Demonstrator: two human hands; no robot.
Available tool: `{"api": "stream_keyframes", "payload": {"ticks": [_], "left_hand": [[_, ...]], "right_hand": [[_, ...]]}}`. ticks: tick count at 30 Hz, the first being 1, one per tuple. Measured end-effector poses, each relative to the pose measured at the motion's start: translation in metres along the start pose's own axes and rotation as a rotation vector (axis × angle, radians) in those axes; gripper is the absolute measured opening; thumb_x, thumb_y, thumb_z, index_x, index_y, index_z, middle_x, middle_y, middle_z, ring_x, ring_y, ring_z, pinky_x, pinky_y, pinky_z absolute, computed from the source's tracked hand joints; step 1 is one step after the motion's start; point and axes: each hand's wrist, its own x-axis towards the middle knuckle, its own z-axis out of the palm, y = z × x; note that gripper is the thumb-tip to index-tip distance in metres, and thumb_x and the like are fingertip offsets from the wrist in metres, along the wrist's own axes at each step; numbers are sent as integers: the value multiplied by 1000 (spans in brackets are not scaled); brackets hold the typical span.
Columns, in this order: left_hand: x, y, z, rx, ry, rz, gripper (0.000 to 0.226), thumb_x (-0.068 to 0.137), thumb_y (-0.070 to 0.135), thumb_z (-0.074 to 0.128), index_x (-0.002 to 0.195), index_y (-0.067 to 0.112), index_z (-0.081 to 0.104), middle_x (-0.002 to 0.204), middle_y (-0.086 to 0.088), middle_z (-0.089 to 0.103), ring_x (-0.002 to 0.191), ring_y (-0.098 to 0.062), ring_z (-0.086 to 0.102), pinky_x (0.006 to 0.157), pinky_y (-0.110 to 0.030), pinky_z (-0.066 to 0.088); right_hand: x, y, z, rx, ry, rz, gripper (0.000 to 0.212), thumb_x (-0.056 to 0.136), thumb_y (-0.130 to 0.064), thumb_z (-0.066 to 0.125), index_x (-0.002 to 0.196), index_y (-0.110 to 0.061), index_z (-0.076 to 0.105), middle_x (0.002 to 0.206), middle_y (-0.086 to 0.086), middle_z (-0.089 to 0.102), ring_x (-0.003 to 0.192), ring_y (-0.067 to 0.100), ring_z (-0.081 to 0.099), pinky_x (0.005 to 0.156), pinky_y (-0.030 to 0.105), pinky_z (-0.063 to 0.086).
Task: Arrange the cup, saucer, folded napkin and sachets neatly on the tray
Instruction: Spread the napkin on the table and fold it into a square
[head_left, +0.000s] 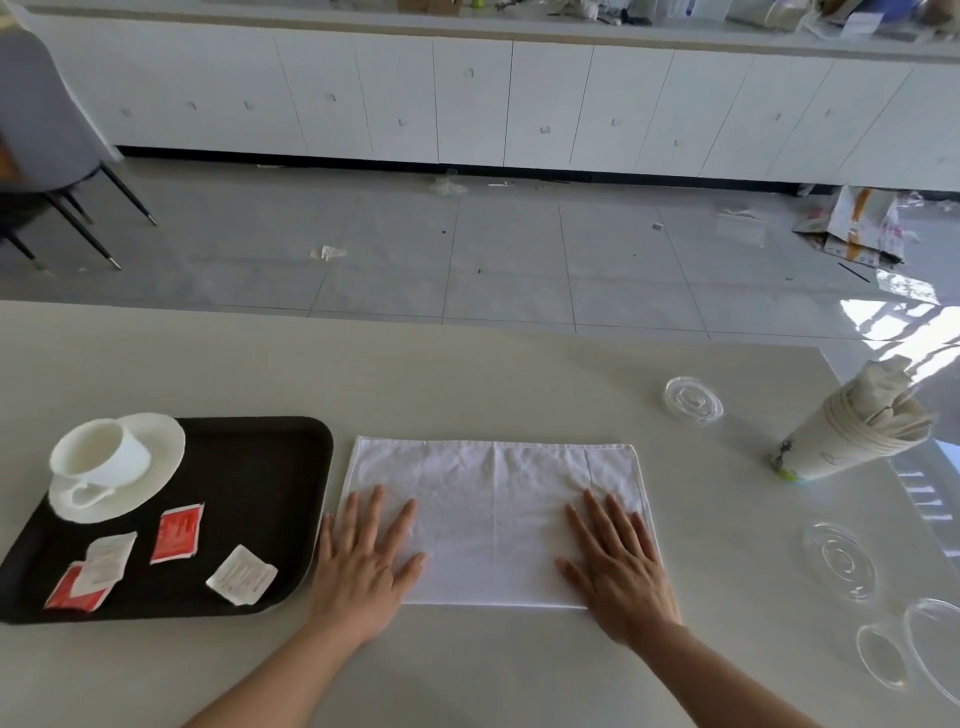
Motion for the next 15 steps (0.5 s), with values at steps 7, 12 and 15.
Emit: {"api": "stream_keyframes", "payload": {"ticks": [7, 12, 15], "left_hand": [[-19, 15, -13, -72, 2, -186, 74, 62, 32, 85, 124, 3, 58, 119, -26, 60, 100, -44, 62, 73, -50, 57], [-38, 27, -31, -151, -25, -448, 62, 70, 20, 75, 125, 0, 55, 101, -18, 61, 90, -36, 59, 64, -40, 51], [-49, 30, -33, -198, -45, -536, 51, 78, 27, 71, 119, 2, 54, 104, -17, 56, 92, -32, 56, 66, -39, 52]], "right_hand": [[-15, 1, 6, 11, 7, 8, 70, 94, -69, 13, 155, -34, 9, 164, -4, 3, 151, 18, -7, 120, 45, 4], [-25, 9, 4, 18, 12, 3, 71, 93, -70, 11, 155, -35, 14, 164, -4, 6, 151, 17, -6, 120, 43, 2], [-27, 11, 0, 34, 6, -1, 73, 92, -70, 11, 153, -32, 23, 163, -2, 16, 150, 18, 3, 119, 42, 3]]}}
